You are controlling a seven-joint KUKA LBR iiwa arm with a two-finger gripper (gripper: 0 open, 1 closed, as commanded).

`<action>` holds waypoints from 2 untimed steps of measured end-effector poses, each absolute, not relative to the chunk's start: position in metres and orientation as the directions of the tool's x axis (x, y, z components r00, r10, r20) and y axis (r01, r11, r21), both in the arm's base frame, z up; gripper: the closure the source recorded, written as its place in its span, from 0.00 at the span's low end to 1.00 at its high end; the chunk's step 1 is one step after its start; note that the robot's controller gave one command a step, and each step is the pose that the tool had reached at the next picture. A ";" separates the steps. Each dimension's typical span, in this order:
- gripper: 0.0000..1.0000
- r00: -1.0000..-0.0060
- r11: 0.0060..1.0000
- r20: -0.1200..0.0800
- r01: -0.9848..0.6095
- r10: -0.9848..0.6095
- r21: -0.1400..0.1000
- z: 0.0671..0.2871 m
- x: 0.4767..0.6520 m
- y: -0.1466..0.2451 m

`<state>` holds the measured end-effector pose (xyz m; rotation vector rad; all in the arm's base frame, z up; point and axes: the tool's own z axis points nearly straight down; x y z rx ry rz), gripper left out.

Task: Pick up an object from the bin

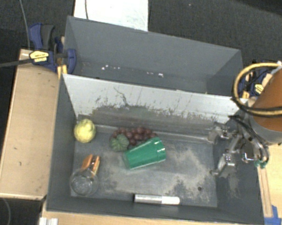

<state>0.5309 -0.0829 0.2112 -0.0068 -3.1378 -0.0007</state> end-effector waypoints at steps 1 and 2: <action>0.00 -1.000 1.000 -0.004 0.000 0.000 -0.001 0.215 0.533 -0.083; 0.00 -0.982 0.982 -0.008 -0.190 -0.190 -0.002 0.086 0.566 0.023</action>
Offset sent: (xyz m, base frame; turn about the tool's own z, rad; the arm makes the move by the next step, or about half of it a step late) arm 0.0359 0.1173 -0.1412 -0.2122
